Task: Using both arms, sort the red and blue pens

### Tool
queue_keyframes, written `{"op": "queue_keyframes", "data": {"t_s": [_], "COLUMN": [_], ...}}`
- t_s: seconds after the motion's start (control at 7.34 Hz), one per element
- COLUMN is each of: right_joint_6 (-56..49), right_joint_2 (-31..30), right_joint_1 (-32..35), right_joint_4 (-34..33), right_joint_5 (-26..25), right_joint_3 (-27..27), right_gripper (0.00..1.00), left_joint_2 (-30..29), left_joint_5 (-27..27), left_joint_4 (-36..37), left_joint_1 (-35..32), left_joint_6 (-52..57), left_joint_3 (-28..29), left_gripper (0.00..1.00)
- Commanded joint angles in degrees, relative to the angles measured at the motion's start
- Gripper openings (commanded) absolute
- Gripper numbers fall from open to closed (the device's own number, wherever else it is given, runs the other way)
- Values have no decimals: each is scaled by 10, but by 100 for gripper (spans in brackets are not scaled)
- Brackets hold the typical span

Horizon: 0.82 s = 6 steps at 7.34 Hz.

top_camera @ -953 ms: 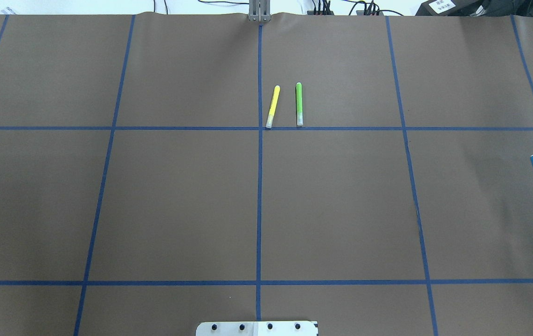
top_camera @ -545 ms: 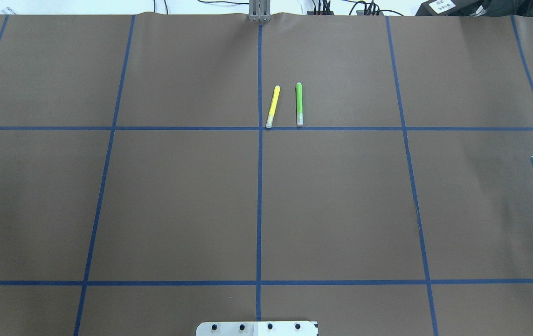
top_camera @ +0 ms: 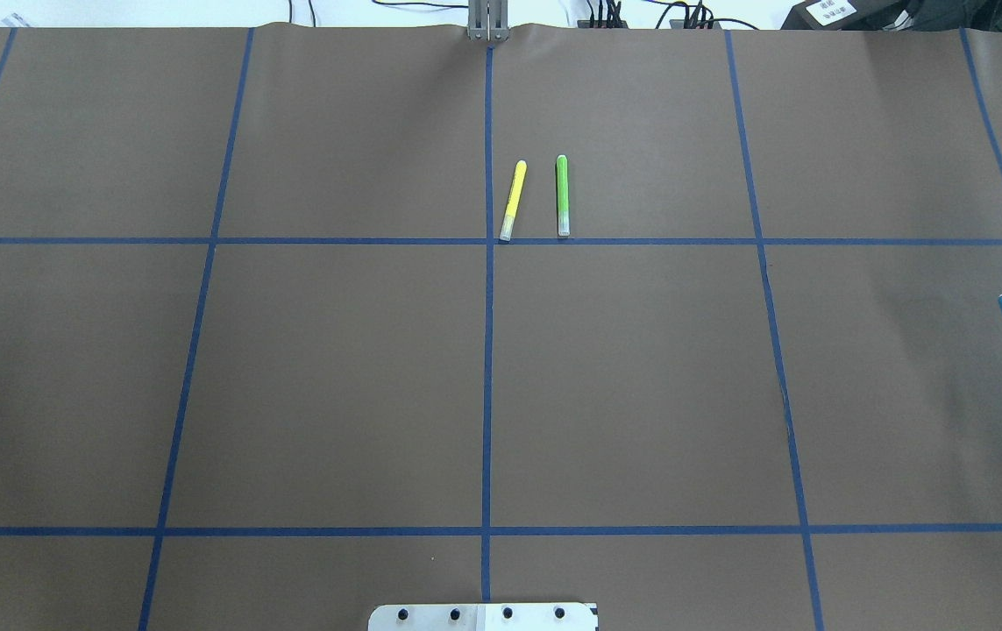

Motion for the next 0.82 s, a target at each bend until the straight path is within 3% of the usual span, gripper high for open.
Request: {"op": "queue_keyframes", "data": {"t_s": [0.0, 0.27, 0.68], "right_joint_6": [0, 0, -3], "right_joint_2": [0, -5, -34], "right_joint_1": [1, 1, 2], "right_joint_4": [0, 1, 31], "right_joint_5": [0, -1, -7], "right_joint_3": [3, 3, 2], "right_gripper": [0, 0, 0], "left_joint_2": [-17, -71, -76], "left_joint_5": [-28, -47, -101], "left_joint_4": [-1, -16, -204], "left_joint_1": [0, 1, 3], "left_joint_6": [0, -2, -6], "left_joint_3": [-9, -9, -7], "left_gripper": [100, 100, 100]}}
